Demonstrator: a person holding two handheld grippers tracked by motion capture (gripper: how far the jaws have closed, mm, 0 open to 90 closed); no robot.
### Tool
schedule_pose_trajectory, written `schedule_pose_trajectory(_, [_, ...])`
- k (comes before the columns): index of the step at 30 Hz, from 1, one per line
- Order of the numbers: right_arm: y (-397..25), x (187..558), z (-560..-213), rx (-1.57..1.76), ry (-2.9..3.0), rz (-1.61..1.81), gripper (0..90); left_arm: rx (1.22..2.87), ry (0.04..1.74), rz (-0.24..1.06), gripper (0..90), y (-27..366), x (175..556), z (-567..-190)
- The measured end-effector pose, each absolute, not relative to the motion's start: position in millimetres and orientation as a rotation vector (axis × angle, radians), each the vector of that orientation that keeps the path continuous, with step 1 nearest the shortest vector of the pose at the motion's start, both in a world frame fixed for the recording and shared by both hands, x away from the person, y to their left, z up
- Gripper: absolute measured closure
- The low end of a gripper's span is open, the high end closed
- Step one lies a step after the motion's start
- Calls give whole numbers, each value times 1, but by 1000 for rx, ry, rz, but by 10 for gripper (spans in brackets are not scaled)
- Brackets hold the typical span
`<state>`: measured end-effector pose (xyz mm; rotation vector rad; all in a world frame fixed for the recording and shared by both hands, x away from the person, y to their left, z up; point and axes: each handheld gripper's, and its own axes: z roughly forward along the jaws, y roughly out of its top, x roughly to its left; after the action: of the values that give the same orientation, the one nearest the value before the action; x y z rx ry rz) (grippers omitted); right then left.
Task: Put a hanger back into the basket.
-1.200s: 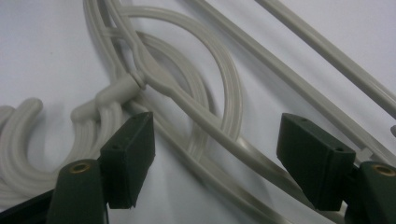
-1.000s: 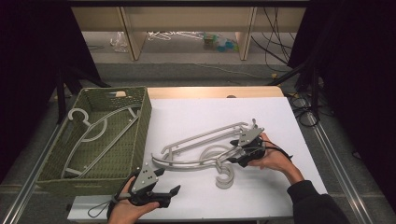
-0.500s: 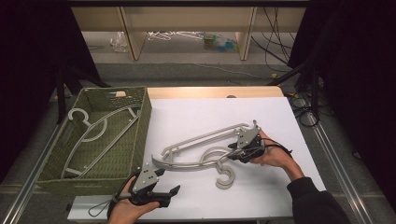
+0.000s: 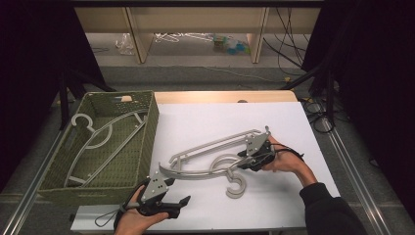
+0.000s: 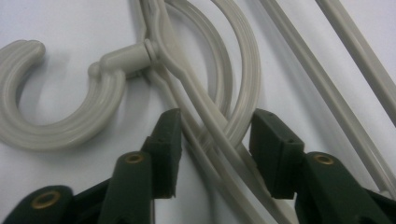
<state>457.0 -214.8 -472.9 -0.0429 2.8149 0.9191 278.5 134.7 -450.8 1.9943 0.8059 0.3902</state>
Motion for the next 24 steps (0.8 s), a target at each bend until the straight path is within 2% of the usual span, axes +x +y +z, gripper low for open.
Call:
schedule_pose_trajectory(2, [-215, 458, -472, -55, 2815, 920, 594, 1999, 806, 389, 243, 135, 278, -451])
schedule_pose_trajectory(3, [-216, 458, -470, -88, 2817, 912, 659, 1996, 801, 389, 244, 135, 279, -451])
schedule_pose_trajectory(5, [-214, 457, -469, -142, 2831, 893, 678, 1998, 793, 390, 244, 135, 279, -451])
schedule_pose_trajectory(24, [-212, 447, -451, -296, 2778, 784, 737, 2003, 797, 413, 247, 134, 280, -452])
